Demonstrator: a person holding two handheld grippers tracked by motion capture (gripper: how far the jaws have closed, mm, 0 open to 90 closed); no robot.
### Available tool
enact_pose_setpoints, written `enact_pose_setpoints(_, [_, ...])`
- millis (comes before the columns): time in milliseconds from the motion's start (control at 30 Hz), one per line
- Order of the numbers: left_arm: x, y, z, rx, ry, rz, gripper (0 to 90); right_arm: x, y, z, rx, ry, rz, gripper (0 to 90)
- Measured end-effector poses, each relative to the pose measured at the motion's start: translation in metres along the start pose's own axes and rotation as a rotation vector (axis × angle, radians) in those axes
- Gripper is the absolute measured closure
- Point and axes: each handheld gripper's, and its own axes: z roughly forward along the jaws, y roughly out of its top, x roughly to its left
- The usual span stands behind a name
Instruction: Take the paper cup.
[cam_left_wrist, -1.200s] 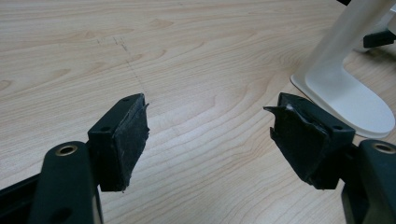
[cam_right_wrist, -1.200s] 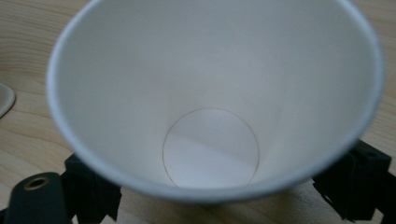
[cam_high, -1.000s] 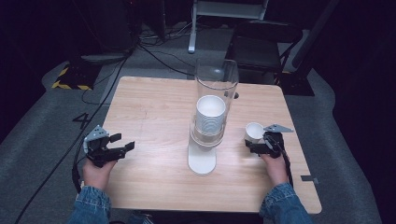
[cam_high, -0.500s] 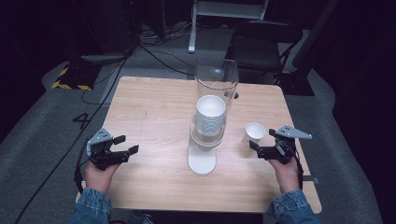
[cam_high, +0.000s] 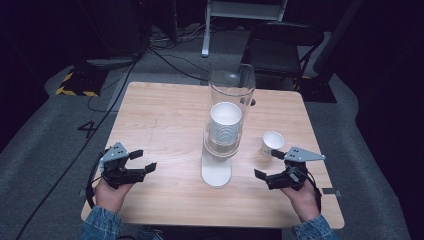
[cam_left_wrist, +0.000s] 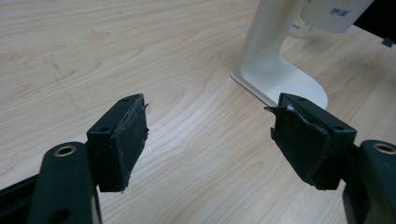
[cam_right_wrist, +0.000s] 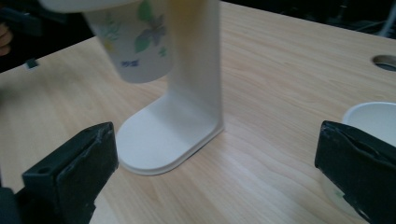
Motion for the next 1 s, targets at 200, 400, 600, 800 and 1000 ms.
enact_pose_setpoints(200, [-0.009,0.002,0.007,0.003,-0.039,0.032,26.4,0.008,-0.014,0.015,0.035,0.101,-0.060,0.1])
enact_pose_setpoints(400, [-0.021,0.001,0.012,-0.022,-0.019,0.057,26.4,0.013,-0.021,0.025,0.050,0.053,-0.018,0.2])
enact_pose_setpoints(600, [-0.029,-0.004,0.023,-0.031,-0.021,0.042,26.3,0.013,-0.029,0.033,0.065,0.023,0.010,0.2])
enact_pose_setpoints(800, [-0.029,-0.006,0.032,0.013,-0.030,0.055,26.3,0.010,-0.039,0.045,0.134,0.000,-0.011,0.6])
enact_pose_setpoints(1000, [-0.025,-0.007,0.032,0.019,-0.033,0.043,26.3,0.009,-0.041,0.046,0.146,-0.004,-0.008,0.6])
